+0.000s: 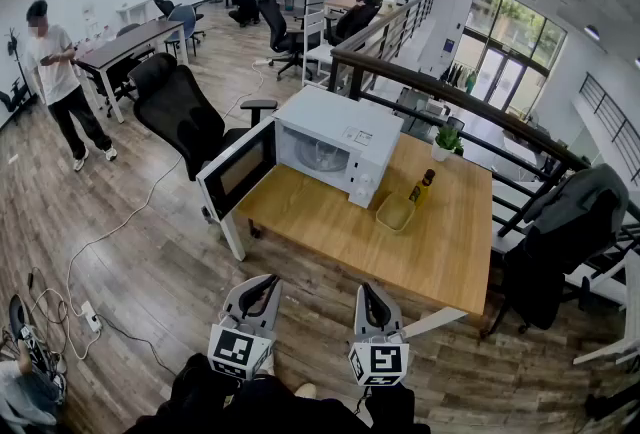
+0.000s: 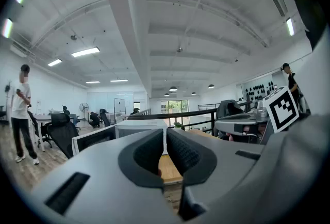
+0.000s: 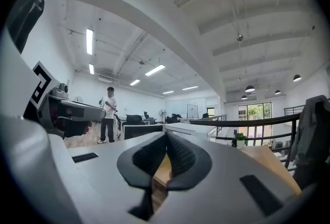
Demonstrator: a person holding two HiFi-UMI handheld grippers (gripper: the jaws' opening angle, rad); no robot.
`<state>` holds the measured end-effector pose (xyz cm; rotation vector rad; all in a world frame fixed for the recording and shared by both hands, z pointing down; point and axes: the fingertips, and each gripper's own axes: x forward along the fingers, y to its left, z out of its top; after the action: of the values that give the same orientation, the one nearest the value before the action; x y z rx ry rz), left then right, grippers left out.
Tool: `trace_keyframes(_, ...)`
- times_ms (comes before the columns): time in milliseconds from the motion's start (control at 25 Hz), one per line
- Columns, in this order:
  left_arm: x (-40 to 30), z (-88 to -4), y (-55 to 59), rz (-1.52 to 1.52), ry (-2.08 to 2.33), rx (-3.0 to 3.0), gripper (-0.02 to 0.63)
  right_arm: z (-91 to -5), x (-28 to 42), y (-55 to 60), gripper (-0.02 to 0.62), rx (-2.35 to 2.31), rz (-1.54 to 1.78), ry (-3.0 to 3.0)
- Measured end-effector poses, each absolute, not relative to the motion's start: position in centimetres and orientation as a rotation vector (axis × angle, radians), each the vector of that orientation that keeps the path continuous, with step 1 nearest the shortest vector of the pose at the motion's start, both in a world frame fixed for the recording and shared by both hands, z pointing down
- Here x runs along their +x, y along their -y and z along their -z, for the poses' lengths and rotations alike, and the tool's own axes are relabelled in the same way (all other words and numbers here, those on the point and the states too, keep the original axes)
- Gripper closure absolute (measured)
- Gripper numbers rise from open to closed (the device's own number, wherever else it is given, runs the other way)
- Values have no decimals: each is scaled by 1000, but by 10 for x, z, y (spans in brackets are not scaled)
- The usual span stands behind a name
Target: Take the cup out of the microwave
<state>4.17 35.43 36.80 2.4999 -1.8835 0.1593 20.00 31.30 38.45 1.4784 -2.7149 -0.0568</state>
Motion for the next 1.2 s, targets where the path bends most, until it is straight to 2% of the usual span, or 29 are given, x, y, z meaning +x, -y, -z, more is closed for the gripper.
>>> trace_keyframes(520, 12, -373, -323, -138, 1882, 2489, 569, -387, 171, -280, 580, 1477, 41, 2725)
trace_keyframes(1200, -76, -352, -222, -127, 1755, 2597, 569, -365, 92, -196, 580, 1637, 44, 2647)
